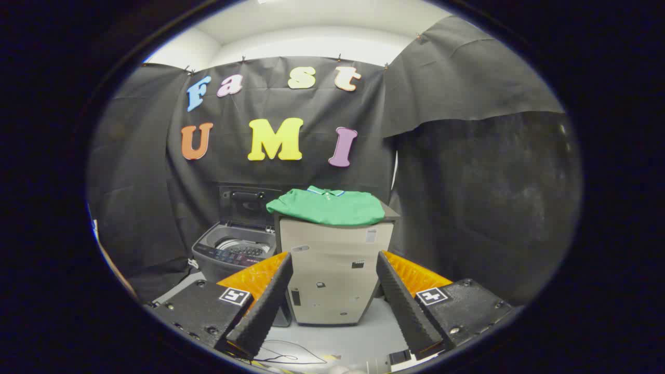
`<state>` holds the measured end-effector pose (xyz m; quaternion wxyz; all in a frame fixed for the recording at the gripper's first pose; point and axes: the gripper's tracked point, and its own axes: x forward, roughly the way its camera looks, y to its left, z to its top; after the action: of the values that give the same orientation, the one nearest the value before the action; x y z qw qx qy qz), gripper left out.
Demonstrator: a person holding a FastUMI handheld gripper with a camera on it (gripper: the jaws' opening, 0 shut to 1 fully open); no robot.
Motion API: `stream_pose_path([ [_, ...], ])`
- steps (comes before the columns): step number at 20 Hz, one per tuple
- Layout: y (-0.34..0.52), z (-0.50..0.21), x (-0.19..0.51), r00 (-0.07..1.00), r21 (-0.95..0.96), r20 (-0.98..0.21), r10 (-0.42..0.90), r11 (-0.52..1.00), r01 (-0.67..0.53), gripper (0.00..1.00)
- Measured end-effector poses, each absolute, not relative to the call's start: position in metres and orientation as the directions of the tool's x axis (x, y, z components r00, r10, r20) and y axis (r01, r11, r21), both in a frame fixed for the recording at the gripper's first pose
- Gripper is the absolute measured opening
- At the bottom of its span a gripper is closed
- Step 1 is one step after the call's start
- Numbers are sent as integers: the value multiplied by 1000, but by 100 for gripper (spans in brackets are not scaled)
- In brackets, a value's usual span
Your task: Put the clothes into the washing machine and then close the washing machine lid.
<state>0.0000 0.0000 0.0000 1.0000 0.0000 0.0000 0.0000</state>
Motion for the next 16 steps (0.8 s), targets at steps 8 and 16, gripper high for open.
stream_pose_path([
  [8,13,1,4,1000,-8,0,28,1000,-28,100],
  [16,10,8,5,1000,-10,7,20,1000,-20,100],
])
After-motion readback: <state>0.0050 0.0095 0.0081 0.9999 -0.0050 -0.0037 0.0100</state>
